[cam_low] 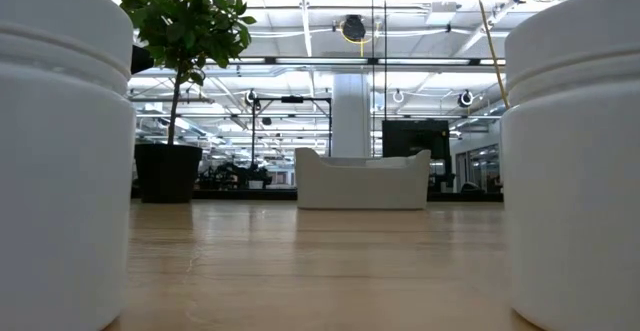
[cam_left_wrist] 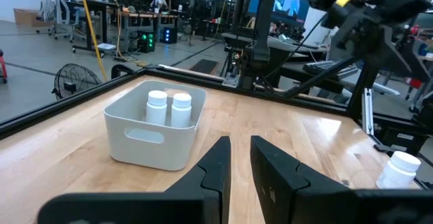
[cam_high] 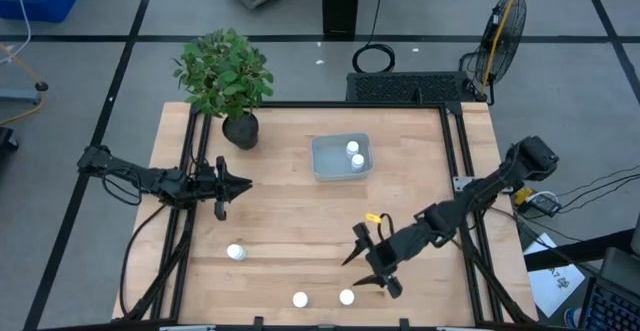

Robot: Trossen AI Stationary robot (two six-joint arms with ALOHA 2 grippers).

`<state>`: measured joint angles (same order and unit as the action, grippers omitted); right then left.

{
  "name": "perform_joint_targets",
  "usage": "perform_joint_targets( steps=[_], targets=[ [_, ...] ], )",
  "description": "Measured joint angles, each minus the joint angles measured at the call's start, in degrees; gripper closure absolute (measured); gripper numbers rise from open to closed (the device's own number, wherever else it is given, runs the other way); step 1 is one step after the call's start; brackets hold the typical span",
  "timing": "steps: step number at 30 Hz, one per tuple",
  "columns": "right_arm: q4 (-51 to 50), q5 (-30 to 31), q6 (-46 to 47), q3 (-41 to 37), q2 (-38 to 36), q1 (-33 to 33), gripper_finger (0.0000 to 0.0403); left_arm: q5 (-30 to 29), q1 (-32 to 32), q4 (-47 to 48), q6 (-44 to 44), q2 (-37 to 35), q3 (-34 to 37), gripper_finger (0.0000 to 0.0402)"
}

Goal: Pick and place pill bottles into a basket
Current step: Put the white pill bottle into the white bin

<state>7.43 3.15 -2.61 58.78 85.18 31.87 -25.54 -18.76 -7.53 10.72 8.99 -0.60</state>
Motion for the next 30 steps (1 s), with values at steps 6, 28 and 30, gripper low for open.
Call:
perform_joint_targets(
  steps=[6, 28, 30],
  targets=[
    [3.8, -0.3, 3.4, 0.0, 5.2, 0.6, 0.0166, 0.0, 0.0, 0.0, 0.0, 0.0, 0.0, 0.0341],
    [12.0, 0.4, 12.4, 0.0, 16.9, 5.0, 0.0165, 0.0, 0.0, 0.0, 0.0, 0.0, 0.0, 0.0341],
    [12.0, 1.9, 12.4, 0.0, 17.3, 5.4, 0.0165, 0.0, 0.0, 0.0, 0.0, 0.0, 0.0, 0.0341]
  ],
)
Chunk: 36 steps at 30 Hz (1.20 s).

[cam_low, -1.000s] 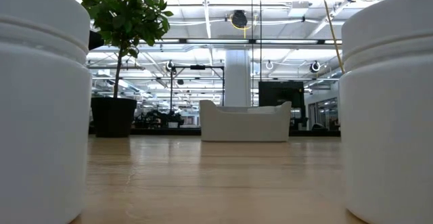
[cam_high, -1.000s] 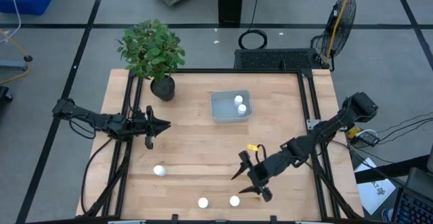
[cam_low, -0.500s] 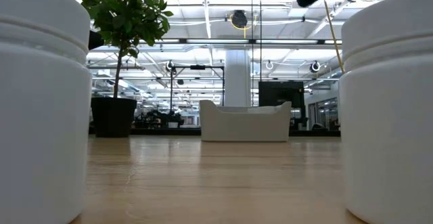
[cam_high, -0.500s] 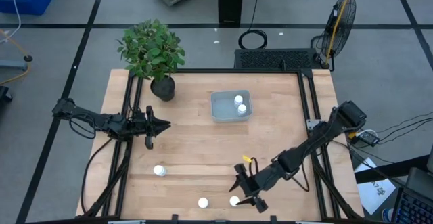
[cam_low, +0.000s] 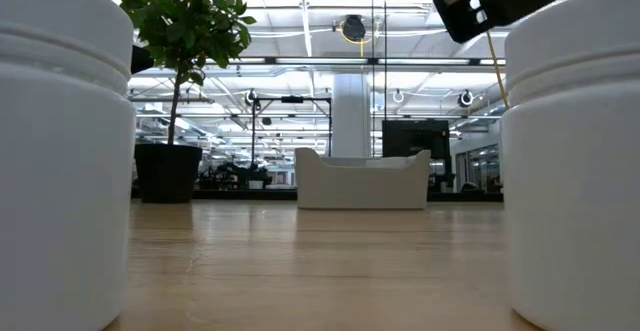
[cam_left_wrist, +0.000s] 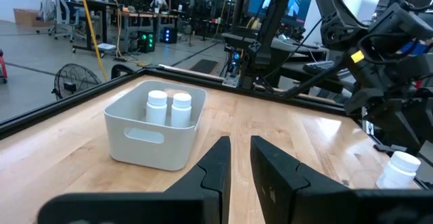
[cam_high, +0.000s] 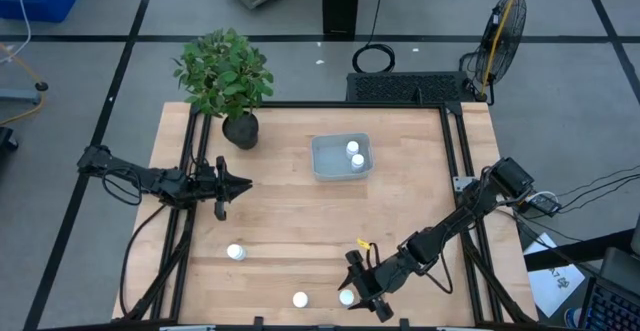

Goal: Pick and place pill bottles into a basket
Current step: Put the white pill bottle into the white bin

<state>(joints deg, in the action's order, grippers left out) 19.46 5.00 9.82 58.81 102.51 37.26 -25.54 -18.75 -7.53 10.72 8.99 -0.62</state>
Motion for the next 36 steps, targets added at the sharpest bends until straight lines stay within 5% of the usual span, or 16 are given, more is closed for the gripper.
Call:
perform_joint_targets(
  steps=[36],
  targets=[
    [4.3, 4.2, 1.9, -4.5, 2.2, 1.1, 0.0165, 0.0, 0.0, 0.0, 0.0, 0.0, 0.0, 0.0341]
  ],
)
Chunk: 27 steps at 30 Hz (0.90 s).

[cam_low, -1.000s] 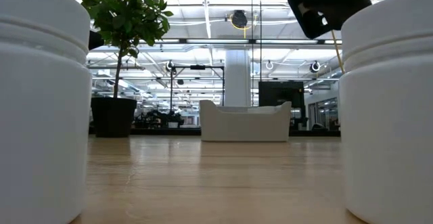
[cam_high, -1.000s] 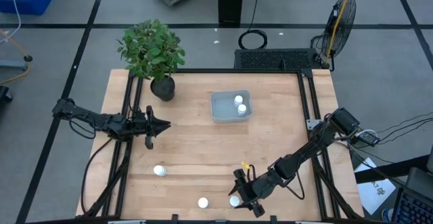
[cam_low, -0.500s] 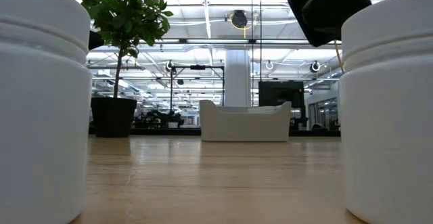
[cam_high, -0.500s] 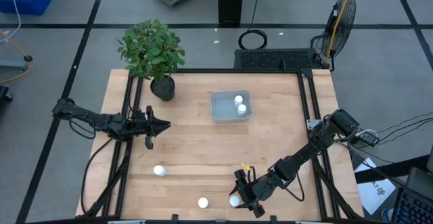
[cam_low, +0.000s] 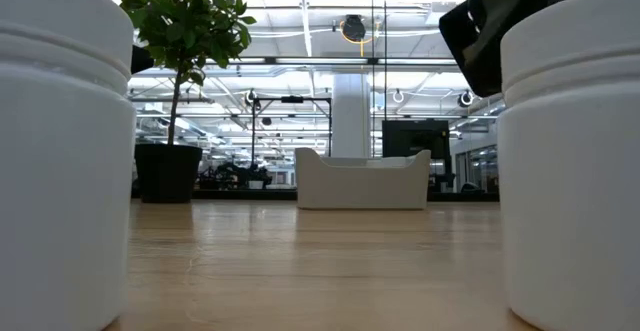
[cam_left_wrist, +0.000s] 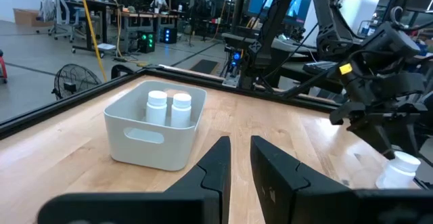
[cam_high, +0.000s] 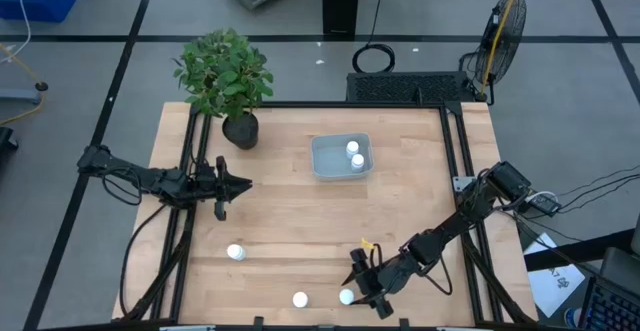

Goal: Pick and place pill bottles into a basket
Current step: Put the white pill bottle into the white bin

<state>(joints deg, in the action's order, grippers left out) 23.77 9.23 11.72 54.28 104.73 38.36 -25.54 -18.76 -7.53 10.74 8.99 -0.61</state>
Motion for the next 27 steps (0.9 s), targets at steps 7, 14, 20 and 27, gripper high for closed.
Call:
perform_joint_targets(
  steps=[7, 14, 20, 27],
  targets=[
    [2.4, -0.2, 1.0, -0.5, 0.0, 0.0, 0.0165, 0.0, 0.0, 0.0, 0.0, 0.0, 0.0, 0.0341],
    [3.8, -0.3, 1.3, -0.5, 0.7, 0.0, 0.0165, 0.0, 0.0, 0.0, 0.0, 0.0, 0.0, 0.0341],
    [6.6, -0.5, 1.3, -0.5, 3.3, 0.1, 0.0165, 0.0, 0.0, 0.0, 0.0, 0.0, 0.0, 0.0341],
    [9.9, -0.8, 2.7, -0.5, 4.9, 0.4, 0.0165, 0.0, 0.0, 0.0, 0.0, 0.0, 0.0, 0.0341]
  ],
)
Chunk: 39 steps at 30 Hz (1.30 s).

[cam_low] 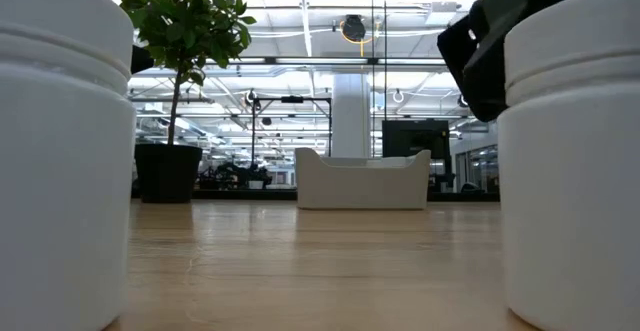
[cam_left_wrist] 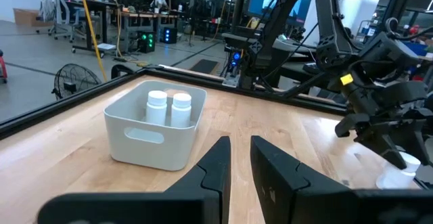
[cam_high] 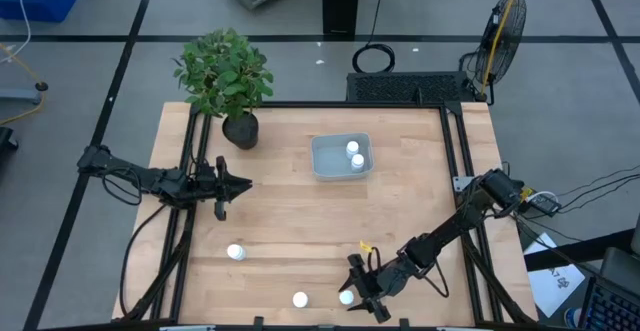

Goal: Pick and place pill bottles into a basket
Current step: Put the white pill bottle into the white bin

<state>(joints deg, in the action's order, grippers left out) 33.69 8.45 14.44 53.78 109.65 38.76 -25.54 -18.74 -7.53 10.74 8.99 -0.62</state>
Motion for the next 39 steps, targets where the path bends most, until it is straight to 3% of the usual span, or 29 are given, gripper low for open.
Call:
perform_joint_targets(
  steps=[5, 17, 29, 39],
  targets=[
    [-0.4, 0.3, 2.0, 0.0, 0.0, 0.0, 0.0172, 0.0, 0.0, 0.0, 0.0, 0.0, 0.0, 0.0341],
    [-2.0, 0.4, 3.1, 0.0, 0.0, -0.2, 0.0254, 0.0, 0.0, 0.0, 0.0, 0.0, 0.0, 0.0341],
    [-3.0, 0.4, 2.0, 0.0, -2.0, -4.8, 0.0254, 0.0, 0.0, 0.0, 0.0, 0.0, 0.0, 0.0341],
    [-12.3, 2.7, -6.0, 0.0, -13.1, -15.4, 0.0250, 0.0, 0.0, 0.0, 0.0, 0.0, 0.0, 0.0341]
  ],
)
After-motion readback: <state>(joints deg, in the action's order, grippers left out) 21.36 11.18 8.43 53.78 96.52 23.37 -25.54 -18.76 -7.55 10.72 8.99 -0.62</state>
